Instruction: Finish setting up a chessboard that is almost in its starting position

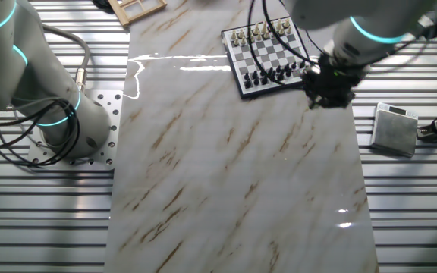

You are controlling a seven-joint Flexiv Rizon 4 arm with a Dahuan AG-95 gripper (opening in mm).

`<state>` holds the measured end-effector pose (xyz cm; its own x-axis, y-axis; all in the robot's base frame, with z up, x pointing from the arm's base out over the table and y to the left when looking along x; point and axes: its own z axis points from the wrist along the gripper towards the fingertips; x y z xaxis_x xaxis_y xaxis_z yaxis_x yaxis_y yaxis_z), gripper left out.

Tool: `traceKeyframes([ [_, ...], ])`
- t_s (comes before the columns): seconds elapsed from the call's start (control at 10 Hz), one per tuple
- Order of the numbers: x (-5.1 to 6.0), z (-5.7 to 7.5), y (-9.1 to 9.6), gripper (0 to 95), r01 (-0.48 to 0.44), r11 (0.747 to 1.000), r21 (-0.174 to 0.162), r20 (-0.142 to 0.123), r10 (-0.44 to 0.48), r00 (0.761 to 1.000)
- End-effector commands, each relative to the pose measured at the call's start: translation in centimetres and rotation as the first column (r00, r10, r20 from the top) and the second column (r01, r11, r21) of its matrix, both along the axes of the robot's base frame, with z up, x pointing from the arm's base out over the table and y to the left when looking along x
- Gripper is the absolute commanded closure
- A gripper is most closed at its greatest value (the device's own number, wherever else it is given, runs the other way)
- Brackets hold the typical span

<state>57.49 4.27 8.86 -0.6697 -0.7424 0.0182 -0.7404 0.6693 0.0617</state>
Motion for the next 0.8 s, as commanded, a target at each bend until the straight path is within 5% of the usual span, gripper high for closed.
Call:
traceKeyframes([
  [0.1,-0.7,-0.4,1.3,95.0,0.027,1.000,-0.007,0.000,-0.027,1.000],
  [0.8,-1.7,-0.6,2.5,95.0,0.041,0.999,-0.013,0.001,-0.041,0.999],
])
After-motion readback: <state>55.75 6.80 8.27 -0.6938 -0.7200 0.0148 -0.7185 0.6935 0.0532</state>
